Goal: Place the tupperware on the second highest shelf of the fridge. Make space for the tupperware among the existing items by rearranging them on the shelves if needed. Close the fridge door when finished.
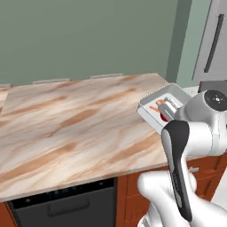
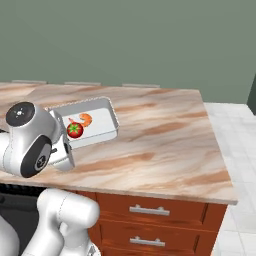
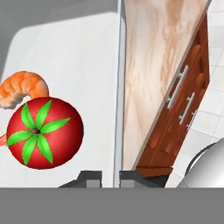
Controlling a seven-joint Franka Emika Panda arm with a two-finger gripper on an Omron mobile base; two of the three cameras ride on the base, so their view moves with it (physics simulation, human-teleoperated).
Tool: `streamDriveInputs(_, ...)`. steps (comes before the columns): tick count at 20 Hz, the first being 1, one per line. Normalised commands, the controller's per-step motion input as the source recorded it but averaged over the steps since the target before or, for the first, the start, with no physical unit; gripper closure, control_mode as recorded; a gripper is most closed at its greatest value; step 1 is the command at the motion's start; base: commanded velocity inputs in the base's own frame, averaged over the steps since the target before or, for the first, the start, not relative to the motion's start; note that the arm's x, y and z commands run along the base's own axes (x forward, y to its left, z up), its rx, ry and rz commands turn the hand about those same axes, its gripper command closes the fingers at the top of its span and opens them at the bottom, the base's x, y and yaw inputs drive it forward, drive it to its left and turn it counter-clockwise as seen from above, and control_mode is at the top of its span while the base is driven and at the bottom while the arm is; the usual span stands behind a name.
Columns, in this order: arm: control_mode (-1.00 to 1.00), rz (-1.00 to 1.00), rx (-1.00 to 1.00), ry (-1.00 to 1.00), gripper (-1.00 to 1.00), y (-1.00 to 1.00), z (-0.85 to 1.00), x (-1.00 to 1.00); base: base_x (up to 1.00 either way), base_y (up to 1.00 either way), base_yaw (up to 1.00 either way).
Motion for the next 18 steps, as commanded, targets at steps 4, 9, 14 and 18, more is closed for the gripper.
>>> streamDriveInputs(4, 1.00, 0.00, 0.00, 0.00, 1.00, 0.00, 0.00, 0.00, -0.12, -0.94, -0.34)
streamDriveInputs(9, 1.00, 0.00, 0.00, 0.00, 1.00, 0.00, 0.00, 0.00, -0.02, -1.00, -0.33)
streamDriveInputs(14, 1.00, 0.00, 0.00, 0.00, 1.00, 0.00, 0.00, 0.00, 0.04, -1.00, -0.26)
streamDriveInputs(18, 1.00, 0.00, 0.00, 0.00, 1.00, 0.00, 0.00, 0.00, 0.37, -0.98, -0.13)
